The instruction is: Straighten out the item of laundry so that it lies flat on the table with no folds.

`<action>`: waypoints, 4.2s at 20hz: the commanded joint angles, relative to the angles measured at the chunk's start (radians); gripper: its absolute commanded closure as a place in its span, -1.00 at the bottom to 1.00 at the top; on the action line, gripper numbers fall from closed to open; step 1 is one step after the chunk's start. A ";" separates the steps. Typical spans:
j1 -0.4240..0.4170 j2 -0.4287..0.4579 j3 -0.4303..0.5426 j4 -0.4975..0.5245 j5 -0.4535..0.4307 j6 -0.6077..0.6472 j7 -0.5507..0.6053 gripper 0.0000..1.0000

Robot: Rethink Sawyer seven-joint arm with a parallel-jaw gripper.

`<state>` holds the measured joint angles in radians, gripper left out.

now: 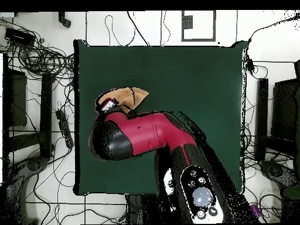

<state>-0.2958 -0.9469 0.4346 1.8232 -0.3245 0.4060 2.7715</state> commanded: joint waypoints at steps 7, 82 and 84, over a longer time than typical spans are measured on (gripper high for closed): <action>0.003 0.078 0.076 0.080 -0.092 0.057 -0.165 1.00; -0.313 0.173 0.201 0.039 -0.362 0.217 -0.473 1.00; -0.324 0.177 0.207 0.032 -0.365 0.223 -0.485 1.00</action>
<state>-0.6092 -0.7751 0.5283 1.8215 -0.6740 0.4844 2.6448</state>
